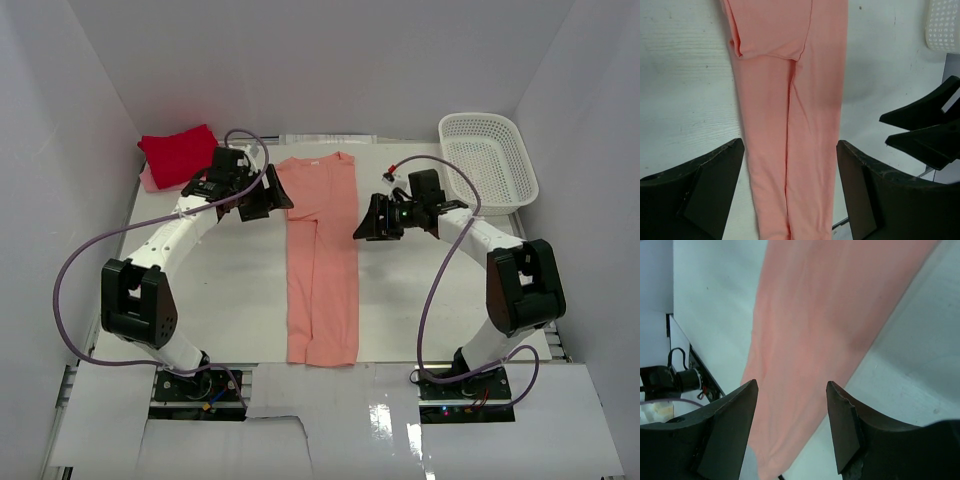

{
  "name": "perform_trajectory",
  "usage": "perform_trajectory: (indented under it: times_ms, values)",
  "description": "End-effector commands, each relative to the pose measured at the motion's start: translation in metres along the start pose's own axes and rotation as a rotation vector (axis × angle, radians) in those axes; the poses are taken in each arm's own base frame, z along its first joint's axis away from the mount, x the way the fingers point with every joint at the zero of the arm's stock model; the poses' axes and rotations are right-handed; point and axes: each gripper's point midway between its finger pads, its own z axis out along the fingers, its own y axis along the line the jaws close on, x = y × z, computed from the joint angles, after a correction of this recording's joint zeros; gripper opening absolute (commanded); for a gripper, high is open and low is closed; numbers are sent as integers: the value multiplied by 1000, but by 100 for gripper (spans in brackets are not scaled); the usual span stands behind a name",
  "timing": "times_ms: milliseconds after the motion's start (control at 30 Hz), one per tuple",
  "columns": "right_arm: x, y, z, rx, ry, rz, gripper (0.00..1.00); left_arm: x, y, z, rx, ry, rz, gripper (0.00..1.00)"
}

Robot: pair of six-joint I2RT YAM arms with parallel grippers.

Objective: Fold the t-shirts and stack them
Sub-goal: Rotate the tshirt 90 degrees

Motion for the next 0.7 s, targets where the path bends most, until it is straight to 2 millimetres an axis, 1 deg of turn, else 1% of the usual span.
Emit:
perform_trajectory:
  times_ms: [0, 33, 133, 167, 300, 367, 400, 500, 667]
  values:
    - [8, 19, -7, -29, -10, -83, 64, 7, -19, 6, 116, 34, 75, 85]
    - [17, 20, -4, -27, 10, -82, 64, 7, -17, 7, 110, 29, 79, 85]
    - [27, 21, -2, -35, 21, -82, 64, 9, -13, 8, 95, 28, 91, 85]
    - [35, 18, -1, -35, 32, -72, 64, 10, -12, 9, 96, 31, 92, 86]
    - [46, 15, 3, -47, 47, -61, 64, 17, -8, 16, 106, 53, 98, 86]
    - [51, 10, 7, -40, 64, -49, 64, 21, -9, 20, 123, 73, 90, 86]
    - [51, 9, 9, -41, 65, -51, 64, 24, -6, 26, 123, 87, 83, 86]
    - [54, 4, 15, -41, 80, -40, 64, 28, -4, 35, 125, 106, 69, 86]
    - [55, -2, 28, -55, 97, -27, 63, 24, -4, 48, 137, 104, 77, 86]
